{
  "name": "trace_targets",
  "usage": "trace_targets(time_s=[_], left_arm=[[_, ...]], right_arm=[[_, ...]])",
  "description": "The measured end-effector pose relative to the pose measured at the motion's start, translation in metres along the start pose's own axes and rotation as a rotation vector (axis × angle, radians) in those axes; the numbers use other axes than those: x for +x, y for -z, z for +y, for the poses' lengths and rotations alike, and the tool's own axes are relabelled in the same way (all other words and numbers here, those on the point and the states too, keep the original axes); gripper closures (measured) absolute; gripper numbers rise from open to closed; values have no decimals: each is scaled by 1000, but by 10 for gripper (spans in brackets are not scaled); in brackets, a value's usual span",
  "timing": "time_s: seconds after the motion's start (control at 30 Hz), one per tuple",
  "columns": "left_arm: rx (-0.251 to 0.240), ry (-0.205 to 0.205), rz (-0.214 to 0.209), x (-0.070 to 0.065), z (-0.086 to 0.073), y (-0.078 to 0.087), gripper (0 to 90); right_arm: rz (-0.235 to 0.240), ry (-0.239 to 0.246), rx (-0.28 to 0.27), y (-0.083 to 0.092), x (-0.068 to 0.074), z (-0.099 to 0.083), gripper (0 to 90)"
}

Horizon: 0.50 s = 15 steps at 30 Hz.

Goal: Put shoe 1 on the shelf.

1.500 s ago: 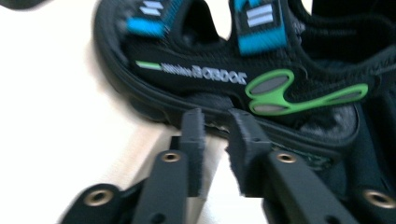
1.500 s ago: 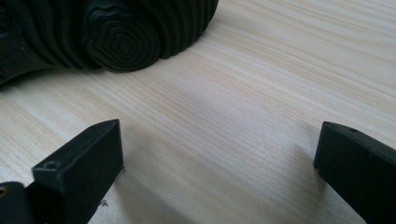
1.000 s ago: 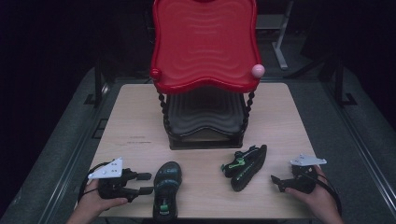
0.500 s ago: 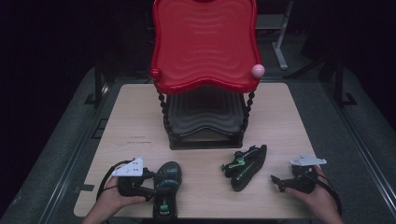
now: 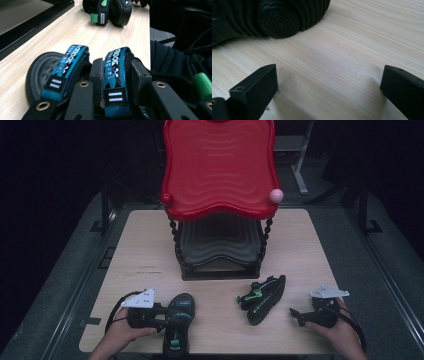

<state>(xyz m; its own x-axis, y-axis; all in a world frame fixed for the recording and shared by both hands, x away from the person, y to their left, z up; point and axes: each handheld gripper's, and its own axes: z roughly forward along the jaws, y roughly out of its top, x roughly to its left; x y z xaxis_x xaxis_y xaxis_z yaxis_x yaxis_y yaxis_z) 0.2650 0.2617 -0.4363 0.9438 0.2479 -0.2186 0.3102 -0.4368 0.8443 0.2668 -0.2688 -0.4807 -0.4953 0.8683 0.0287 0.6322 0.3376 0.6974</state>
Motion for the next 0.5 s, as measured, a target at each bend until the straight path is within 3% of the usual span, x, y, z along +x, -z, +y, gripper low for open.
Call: trace_targets(time_s=[0.3, 0.5], left_arm=[[0, -8, 6, -1, 3, 1, 677], [-23, -6, 3, -2, 15, 4, 679]], right_arm=[[5, 5, 0, 1, 0, -1, 7], [5, 5, 0, 1, 0, -1, 7]])
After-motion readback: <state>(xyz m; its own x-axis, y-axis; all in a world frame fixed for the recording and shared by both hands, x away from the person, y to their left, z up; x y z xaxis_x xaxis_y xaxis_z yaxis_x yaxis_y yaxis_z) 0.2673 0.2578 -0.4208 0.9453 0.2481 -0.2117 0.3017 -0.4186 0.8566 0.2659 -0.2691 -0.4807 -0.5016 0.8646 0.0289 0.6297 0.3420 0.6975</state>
